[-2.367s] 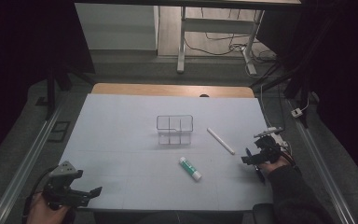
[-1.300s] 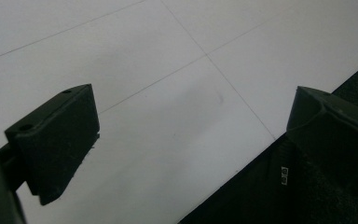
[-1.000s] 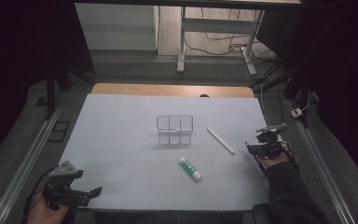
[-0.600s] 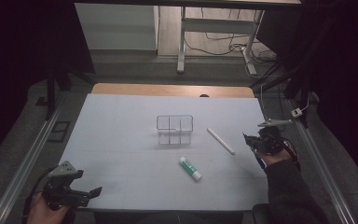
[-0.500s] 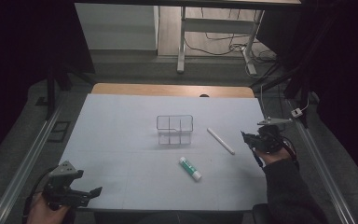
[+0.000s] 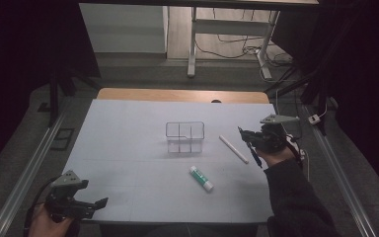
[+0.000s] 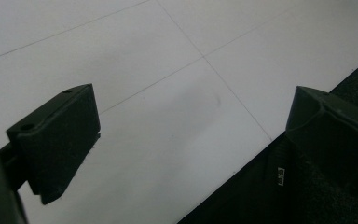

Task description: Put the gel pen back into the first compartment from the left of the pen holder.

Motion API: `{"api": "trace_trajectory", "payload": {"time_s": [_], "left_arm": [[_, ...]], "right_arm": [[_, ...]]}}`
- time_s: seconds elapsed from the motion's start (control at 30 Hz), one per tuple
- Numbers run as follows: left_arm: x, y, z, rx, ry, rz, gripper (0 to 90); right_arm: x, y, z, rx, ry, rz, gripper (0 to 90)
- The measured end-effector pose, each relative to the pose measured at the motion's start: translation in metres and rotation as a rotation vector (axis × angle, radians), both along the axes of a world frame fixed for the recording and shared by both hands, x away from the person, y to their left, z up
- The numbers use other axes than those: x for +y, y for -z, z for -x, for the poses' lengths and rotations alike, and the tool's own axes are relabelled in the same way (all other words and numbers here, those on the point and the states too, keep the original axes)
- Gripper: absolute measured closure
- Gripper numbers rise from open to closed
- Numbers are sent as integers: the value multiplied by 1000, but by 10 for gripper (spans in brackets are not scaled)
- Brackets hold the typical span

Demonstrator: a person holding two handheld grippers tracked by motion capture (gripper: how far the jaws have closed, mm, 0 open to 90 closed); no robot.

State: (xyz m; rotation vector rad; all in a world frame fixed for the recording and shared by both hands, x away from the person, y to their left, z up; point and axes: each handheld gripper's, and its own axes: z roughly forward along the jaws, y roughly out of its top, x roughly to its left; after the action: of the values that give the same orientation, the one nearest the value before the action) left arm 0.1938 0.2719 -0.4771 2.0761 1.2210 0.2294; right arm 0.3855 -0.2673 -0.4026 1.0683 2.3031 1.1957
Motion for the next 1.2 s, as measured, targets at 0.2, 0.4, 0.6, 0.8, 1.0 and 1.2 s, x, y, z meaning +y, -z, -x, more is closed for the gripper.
{"api": "trace_trajectory", "payload": {"time_s": [0.2, 0.4, 0.6, 0.8, 1.0, 1.2], "left_arm": [[1, 0, 0, 3, 0, 7, 36], [3, 0, -1, 10, 10, 24, 36], [5, 1, -2, 16, 16, 56, 37], [8, 1, -2, 19, 27, 84, 38], [10, 2, -3, 24, 38, 105, 39], [10, 2, -3, 25, 42, 105, 41]], "right_arm": [[23, -7, -4, -27, -69, -8, 802], [46, -11, -10, -39, -106, -39, 803], [70, -14, -17, -53, -146, -66, 802], [98, -14, -24, -74, -183, -82, 802], [127, -12, -35, -82, -208, -119, 802], [143, -11, -43, -91, -219, -143, 802]]}}
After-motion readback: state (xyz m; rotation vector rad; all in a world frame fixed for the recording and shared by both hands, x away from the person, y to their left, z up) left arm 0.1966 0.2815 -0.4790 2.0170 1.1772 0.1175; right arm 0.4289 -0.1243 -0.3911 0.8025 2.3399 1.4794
